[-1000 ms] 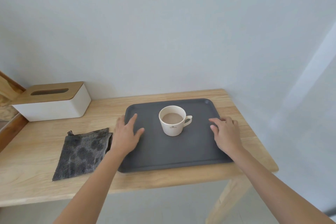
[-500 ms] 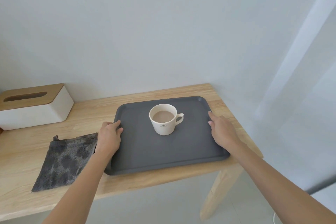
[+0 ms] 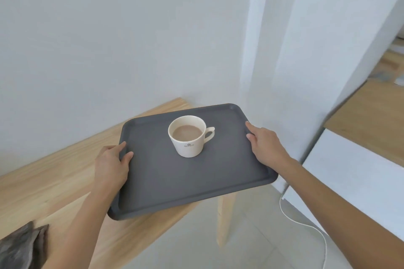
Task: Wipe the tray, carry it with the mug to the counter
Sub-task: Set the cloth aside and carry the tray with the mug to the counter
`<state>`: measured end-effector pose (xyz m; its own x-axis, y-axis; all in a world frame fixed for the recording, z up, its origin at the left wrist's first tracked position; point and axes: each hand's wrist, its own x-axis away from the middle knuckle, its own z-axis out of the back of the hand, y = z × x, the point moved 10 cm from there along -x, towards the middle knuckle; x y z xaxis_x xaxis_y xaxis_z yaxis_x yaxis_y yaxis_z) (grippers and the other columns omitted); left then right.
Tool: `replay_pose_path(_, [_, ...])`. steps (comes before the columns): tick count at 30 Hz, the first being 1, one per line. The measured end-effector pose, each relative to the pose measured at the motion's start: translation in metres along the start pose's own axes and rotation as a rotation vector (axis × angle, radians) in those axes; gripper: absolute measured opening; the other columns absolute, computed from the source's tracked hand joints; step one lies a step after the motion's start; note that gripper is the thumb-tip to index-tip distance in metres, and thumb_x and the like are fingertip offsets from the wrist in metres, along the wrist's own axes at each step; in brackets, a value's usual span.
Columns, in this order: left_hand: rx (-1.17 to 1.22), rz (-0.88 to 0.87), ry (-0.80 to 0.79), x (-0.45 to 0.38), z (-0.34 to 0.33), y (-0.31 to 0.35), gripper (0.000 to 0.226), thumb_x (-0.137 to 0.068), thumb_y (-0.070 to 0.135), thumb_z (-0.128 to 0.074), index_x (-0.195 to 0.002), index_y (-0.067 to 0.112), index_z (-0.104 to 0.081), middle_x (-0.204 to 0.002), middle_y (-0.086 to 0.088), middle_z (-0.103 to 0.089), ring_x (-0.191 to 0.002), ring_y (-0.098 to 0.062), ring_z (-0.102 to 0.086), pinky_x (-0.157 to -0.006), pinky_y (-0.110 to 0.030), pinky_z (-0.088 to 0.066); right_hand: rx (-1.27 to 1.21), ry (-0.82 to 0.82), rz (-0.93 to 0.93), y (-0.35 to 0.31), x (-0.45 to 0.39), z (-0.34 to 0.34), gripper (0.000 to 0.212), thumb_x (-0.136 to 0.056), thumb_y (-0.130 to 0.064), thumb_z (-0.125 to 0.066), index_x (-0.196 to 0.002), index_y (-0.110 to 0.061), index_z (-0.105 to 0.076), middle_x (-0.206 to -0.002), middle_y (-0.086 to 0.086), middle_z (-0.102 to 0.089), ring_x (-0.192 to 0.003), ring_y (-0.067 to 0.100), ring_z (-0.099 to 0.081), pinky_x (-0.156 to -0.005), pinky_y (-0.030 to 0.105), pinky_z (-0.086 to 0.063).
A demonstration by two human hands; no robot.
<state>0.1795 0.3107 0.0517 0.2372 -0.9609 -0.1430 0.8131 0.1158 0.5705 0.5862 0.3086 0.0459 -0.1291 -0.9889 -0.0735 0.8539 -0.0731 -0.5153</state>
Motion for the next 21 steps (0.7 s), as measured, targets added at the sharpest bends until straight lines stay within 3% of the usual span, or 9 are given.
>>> replay_pose_path(6, [-0.012, -0.224, -0.093, -0.009, -0.066, 0.121, 0.041, -0.091, 0.018, -0.060, -0.129, 0.004, -0.057, -0.123, -0.026, -0.058, -0.112, -0.043, -0.053, -0.099, -0.048, -0.039, -0.012, 0.136, -0.167, 0.096, 0.036, 0.081, 0.045, -0.101, -0.019, -0.034, -0.146, -0.017, -0.034, -0.122, 0.021, -0.060, -0.112, 0.038, -0.053, -0.095, 0.044, -0.044])
replay_pose_path(14, [0.034, -0.447, -0.214, 0.027, -0.197, 0.309, 0.040, -0.090, 0.016, -0.061, -0.127, 0.002, -0.058, -0.120, -0.027, -0.060, -0.112, -0.043, -0.054, -0.098, -0.050, -0.039, -0.058, 0.281, -0.401, 0.272, 0.095, 0.185, 0.046, -0.101, -0.019, -0.034, -0.147, -0.019, -0.033, -0.136, 0.013, -0.055, -0.121, 0.033, -0.051, -0.098, 0.040, -0.043])
replay_pose_path(21, [0.115, -0.598, -0.350, 0.091, -0.320, 0.468, 0.038, -0.090, 0.015, -0.061, -0.126, 0.002, -0.059, -0.121, -0.025, -0.062, -0.117, -0.041, -0.053, -0.102, -0.047, -0.037, 0.030, 0.368, -0.592, 0.418, 0.152, 0.274, 0.046, -0.101, -0.019, -0.034, -0.147, -0.017, -0.033, -0.125, 0.017, -0.061, -0.112, 0.037, -0.056, -0.091, 0.040, -0.045])
